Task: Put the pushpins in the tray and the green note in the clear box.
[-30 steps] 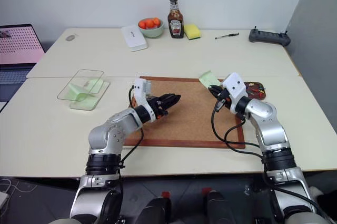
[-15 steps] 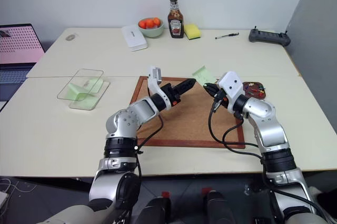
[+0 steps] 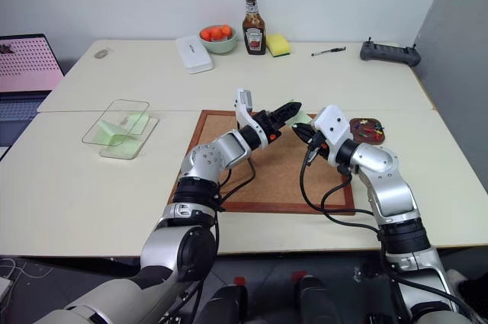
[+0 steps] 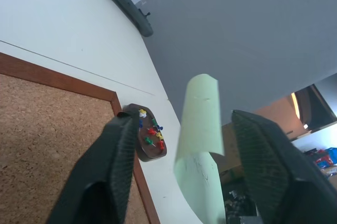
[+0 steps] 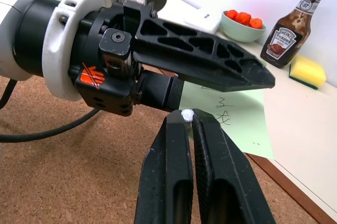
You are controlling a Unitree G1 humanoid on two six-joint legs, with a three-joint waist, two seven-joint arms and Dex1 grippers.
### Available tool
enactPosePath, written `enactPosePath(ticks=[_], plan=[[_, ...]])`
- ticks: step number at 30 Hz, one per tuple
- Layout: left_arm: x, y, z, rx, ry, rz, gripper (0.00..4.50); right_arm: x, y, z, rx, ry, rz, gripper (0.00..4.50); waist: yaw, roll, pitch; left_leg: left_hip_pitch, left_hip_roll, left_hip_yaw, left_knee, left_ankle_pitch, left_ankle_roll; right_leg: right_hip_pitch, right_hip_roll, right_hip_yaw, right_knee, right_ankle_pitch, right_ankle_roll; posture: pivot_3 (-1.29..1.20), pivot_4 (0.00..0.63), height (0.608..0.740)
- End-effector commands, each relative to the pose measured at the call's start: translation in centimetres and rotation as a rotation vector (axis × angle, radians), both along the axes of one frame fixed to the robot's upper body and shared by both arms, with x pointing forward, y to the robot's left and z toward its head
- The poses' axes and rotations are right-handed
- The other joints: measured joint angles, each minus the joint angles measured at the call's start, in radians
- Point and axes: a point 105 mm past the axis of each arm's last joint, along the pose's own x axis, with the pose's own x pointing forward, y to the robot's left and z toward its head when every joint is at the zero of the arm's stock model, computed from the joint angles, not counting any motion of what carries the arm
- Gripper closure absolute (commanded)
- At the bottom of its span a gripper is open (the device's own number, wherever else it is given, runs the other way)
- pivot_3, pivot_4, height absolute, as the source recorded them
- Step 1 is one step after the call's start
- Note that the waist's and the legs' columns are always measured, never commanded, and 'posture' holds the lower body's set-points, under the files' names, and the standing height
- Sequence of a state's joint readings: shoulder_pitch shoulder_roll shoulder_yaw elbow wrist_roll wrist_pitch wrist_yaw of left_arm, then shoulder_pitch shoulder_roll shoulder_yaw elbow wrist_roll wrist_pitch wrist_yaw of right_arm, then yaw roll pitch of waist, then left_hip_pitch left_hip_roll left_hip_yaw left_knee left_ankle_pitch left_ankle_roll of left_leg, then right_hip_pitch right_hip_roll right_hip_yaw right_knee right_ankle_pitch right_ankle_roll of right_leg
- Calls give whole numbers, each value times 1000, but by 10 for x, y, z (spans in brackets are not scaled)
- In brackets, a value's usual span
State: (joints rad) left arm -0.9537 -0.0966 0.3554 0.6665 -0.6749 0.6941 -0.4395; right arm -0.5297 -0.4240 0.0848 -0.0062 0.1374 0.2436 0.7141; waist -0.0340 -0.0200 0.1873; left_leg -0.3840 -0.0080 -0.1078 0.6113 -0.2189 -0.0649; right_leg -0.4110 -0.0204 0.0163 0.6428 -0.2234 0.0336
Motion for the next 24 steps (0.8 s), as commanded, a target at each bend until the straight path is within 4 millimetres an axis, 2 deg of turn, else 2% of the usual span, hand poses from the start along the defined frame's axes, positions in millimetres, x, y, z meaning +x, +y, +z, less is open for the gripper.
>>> enactPosePath(ticks=[1, 4, 7, 8, 11, 18, 24], plan=[[-1, -4, 16, -42, -46, -23, 2726, -5, 5, 14, 6, -55, 21, 4500, 0, 0, 0, 0, 0, 0, 0, 0, 0, 0, 0, 0, 0, 0, 0, 0, 150, 740], [-2, -3, 14, -40, -41, -25, 3347, -4, 5, 14, 5, -56, 20, 4500, 0, 0, 0, 0, 0, 0, 0, 0, 0, 0, 0, 0, 0, 0, 0, 0, 150, 740], [-4, -2, 12, -36, -40, -31, 3762, -4, 5, 14, 6, -57, 19, 4500, 0, 0, 0, 0, 0, 0, 0, 0, 0, 0, 0, 0, 0, 0, 0, 0, 150, 740], [-4, -2, 11, -34, -41, -32, 4063, -4, 5, 14, 6, -58, 19, 4500, 0, 0, 0, 0, 0, 0, 0, 0, 0, 0, 0, 0, 0, 0, 0, 0, 150, 740], [-5, -1, 11, -27, -49, -34, 4467, -4, 5, 14, 7, -58, 20, 4500, 0, 0, 0, 0, 0, 0, 0, 0, 0, 0, 0, 0, 0, 0, 0, 0, 150, 740], [-5, 3, 11, -20, -64, -28, 4467, -3, 7, 16, 25, -59, 22, 4500, 0, 0, 0, 0, 0, 0, 0, 0, 0, 0, 0, 0, 0, 0, 0, 0, 150, 740], [-7, 9, 7, 2, -89, -13, 4467, -2, 6, 24, 109, -38, 12, 4500, 0, 0, 0, 0, 0, 0, 0, 0, 0, 0, 0, 0, 0, 0, 0, 0, 150, 740]])
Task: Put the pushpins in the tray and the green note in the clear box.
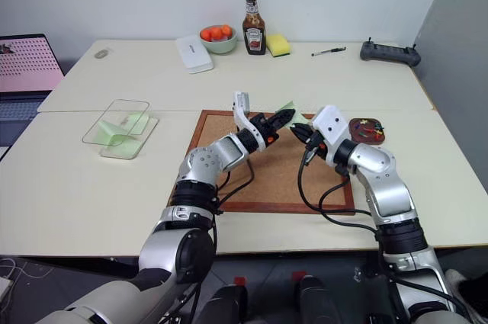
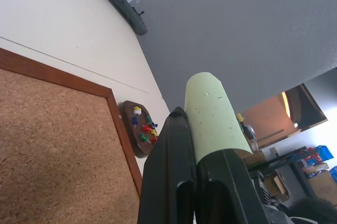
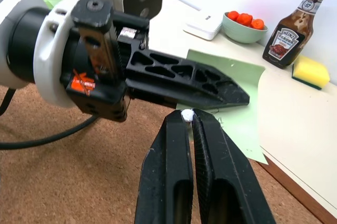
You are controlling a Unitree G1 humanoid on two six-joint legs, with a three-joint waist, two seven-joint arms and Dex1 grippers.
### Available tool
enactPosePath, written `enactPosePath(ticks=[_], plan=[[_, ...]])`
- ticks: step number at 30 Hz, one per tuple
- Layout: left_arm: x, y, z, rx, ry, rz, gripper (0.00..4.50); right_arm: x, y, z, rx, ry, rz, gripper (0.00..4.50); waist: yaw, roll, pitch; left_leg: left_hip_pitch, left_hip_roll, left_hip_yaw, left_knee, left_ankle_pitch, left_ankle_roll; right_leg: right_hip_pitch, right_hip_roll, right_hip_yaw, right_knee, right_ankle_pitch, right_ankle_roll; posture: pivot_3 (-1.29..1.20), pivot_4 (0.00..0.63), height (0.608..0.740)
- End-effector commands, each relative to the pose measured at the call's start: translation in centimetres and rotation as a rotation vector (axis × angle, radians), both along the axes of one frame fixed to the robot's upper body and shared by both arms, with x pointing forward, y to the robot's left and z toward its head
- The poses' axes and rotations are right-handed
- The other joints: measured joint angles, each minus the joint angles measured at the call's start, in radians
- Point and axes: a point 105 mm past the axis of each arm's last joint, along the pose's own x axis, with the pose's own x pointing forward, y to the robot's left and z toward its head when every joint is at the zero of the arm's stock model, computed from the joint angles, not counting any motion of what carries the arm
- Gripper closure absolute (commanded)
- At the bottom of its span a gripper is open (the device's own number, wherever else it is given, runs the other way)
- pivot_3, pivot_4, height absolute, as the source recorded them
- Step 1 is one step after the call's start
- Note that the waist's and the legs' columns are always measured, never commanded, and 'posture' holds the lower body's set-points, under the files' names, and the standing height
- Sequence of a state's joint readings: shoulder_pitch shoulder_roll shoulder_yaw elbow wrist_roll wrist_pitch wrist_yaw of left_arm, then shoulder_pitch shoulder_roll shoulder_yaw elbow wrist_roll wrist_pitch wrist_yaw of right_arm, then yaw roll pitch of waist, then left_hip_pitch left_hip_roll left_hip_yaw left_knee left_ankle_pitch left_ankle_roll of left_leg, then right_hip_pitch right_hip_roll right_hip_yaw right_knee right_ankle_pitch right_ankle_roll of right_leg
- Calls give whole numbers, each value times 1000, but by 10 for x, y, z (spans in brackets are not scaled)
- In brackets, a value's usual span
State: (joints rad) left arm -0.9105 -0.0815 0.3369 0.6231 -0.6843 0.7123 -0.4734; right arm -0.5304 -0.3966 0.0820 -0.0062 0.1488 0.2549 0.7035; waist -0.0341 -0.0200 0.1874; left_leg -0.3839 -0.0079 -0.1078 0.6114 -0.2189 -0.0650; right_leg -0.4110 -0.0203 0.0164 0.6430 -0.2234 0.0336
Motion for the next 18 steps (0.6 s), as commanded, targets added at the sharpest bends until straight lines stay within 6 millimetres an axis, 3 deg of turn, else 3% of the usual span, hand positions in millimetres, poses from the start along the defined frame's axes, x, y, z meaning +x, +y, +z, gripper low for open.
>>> enactPosePath(ticks=[1, 18], plan=[[-3, 4, 10, 17, -76, 8, 4467, -2, 1, 26, 91, -44, 5, 4500, 0, 0, 0, 0, 0, 0, 0, 0, 0, 0, 0, 0, 0, 0, 0, 0, 150, 740], [-3, 10, 3, 64, -104, 48, 4467, 3, -17, 39, 250, 29, -75, 4500, 1, 0, 0, 0, 0, 0, 0, 0, 0, 0, 0, 0, 0, 0, 0, 0, 150, 740]])
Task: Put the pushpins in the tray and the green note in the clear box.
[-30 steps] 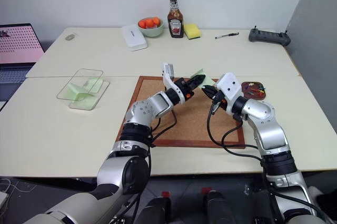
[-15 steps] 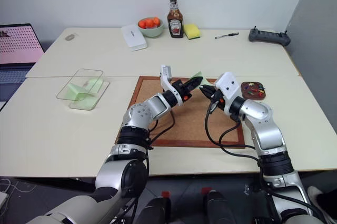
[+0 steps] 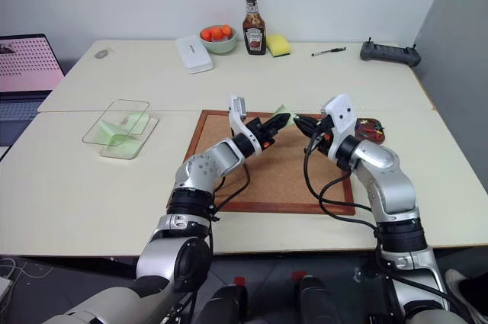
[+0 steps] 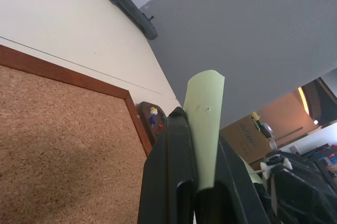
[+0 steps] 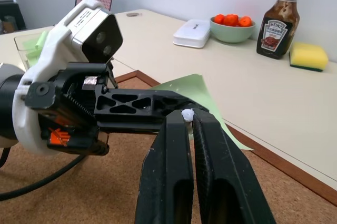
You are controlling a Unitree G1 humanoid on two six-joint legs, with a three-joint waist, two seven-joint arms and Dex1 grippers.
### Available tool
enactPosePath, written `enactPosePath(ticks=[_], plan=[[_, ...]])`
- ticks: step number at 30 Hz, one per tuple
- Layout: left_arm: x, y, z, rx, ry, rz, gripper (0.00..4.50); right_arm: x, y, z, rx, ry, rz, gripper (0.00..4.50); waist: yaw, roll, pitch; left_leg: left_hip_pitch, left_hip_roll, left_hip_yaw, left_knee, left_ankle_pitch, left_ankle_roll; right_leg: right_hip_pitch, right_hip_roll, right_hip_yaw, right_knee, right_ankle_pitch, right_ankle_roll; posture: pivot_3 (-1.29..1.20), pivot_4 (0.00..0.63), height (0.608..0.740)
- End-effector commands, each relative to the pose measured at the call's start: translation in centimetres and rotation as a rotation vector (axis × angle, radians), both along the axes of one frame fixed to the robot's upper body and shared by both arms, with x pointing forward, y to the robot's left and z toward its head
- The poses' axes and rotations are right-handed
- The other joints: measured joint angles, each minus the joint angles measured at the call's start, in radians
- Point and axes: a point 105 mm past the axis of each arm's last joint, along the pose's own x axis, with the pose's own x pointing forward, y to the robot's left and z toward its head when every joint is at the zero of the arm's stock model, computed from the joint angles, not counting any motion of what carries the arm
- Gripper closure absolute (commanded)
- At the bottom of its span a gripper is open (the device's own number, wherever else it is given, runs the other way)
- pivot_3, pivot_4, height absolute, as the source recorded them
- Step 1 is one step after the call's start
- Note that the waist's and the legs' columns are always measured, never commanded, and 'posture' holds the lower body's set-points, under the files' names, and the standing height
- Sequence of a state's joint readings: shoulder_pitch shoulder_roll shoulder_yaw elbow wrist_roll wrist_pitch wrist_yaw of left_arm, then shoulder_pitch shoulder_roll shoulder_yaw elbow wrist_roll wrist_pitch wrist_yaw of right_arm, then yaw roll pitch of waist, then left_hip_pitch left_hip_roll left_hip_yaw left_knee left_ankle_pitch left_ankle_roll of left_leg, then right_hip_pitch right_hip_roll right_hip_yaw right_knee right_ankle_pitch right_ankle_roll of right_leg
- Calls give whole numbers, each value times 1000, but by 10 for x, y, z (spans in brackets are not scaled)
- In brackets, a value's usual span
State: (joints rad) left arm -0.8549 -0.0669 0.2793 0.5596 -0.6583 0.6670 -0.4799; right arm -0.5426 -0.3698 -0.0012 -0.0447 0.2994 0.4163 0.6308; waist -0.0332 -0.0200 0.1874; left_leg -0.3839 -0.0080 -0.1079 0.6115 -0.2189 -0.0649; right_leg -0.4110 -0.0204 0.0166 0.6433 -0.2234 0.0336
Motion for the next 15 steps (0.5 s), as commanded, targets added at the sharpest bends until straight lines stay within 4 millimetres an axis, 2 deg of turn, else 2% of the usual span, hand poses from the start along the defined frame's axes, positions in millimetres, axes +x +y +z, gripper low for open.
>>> enactPosePath(ticks=[1, 8, 11, 15], plan=[[0, 3, 8, 7, -48, 15, 4467, -1, -7, 26, 64, -69, -30, 4500, 0, 0, 0, 0, 0, 0, 0, 0, 0, 0, 0, 0, 0, 0, 0, 0, 150, 740], [0, 5, 6, 16, -50, 27, 4467, 3, -21, 28, 115, -49, -87, 4500, 0, 0, 0, 0, 0, 0, 0, 0, 0, 0, 0, 0, 0, 0, 0, 0, 150, 740], [0, 11, 10, 27, -71, 43, 4467, 13, -44, 26, 47, -70, -204, 4500, 0, 0, 0, 0, 0, 0, 0, 0, 0, 0, 0, 0, 0, 0, 0, 0, 150, 740], [-6, 24, 20, 85, -150, 57, 4467, 33, -88, 3, -235, -90, -419, 4500, -1, 0, 0, 0, 0, 1, 0, 0, 0, 0, 0, 1, 0, 0, 0, 0, 150, 740]])
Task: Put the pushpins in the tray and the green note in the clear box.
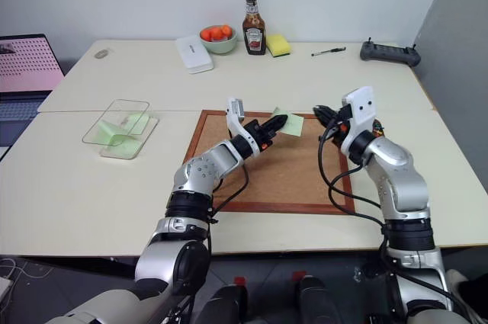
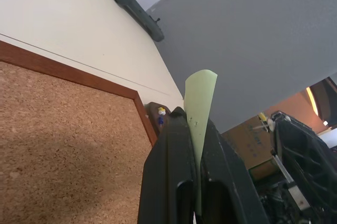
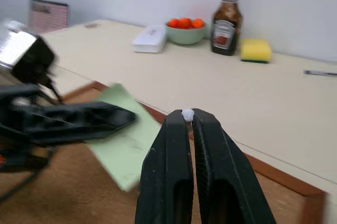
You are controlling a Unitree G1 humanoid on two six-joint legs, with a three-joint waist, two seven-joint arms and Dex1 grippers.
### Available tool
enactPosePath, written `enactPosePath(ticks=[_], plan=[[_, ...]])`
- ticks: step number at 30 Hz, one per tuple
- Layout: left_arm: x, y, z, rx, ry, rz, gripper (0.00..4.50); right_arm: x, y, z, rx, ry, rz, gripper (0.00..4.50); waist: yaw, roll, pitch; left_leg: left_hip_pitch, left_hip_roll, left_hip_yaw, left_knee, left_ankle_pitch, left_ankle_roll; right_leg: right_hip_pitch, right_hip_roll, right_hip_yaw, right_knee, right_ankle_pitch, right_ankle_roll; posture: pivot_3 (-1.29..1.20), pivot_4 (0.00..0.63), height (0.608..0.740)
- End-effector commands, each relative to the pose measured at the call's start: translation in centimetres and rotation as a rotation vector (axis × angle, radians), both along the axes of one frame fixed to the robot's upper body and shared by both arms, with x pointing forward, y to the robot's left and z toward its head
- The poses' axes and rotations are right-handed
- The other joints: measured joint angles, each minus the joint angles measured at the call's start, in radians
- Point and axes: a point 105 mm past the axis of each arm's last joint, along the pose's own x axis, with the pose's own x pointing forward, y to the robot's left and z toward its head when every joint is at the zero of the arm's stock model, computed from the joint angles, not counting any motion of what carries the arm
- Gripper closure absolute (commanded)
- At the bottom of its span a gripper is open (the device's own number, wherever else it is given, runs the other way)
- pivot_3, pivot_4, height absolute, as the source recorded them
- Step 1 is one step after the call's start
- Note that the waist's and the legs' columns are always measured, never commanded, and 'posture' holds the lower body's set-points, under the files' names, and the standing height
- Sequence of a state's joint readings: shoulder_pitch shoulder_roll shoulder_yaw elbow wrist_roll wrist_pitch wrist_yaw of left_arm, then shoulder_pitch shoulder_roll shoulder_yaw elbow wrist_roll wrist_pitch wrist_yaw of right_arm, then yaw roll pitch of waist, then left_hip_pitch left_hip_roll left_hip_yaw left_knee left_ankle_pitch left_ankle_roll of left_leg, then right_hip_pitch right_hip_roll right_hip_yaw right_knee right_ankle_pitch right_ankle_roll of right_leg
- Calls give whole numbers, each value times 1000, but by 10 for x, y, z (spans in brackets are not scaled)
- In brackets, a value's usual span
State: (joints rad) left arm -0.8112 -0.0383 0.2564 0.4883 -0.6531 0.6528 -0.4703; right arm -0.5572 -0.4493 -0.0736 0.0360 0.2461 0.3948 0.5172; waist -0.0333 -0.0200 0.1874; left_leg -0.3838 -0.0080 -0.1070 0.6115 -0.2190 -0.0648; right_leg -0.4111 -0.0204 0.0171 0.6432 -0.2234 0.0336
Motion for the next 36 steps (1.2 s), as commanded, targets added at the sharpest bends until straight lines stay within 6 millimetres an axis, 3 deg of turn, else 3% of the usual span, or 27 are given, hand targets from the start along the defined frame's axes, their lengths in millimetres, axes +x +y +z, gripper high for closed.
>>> enactPosePath(ticks=[1, 7, 15, 28, 33, 36], plan=[[-7, 12, 21, 65, -125, 13, 4467, 18, -43, -5, -229, -36, -206, 4500, 0, 0, 0, 0, 0, 0, 0, 0, 0, 0, 0, 0, 0, 0, 0, 0, 150, 740], [-18, 19, 29, 123, -195, 25, 4467, 38, -75, -28, -363, 53, -339, 4500, -5, 0, 0, 1, 0, 1, 0, 0, 0, 0, 0, 2, 0, 0, 0, 0, 150, 740], [-21, 24, 27, 136, -197, 46, 4467, 55, -90, -46, -478, 112, -382, 4500, -4, 0, 0, 0, 0, 1, 0, 0, 0, 0, 0, 2, 0, 0, 0, 0, 150, 740], [-21, 24, 26, 143, -196, 47, 4500, 65, -95, -39, -450, 102, -401, 1625, -5, 0, 0, 1, 0, 2, 0, 0, 0, 0, 0, 2, 0, 0, 0, 0, 150, 740], [-19, 25, 28, 144, -202, 57, 4500, 65, -99, -24, -421, 54, -420, 380, -5, 0, 0, 1, 0, 2, 0, 0, 0, 0, 0, 2, 0, 0, 0, 0, 150, 740], [-13, 37, 42, 176, -254, 118, 4500, 61, -93, -6, -351, -9, -372, 19, -6, 0, 0, 0, 0, 2, 0, 0, 0, 0, 0, 2, 1, 0, 0, 0, 150, 740]])
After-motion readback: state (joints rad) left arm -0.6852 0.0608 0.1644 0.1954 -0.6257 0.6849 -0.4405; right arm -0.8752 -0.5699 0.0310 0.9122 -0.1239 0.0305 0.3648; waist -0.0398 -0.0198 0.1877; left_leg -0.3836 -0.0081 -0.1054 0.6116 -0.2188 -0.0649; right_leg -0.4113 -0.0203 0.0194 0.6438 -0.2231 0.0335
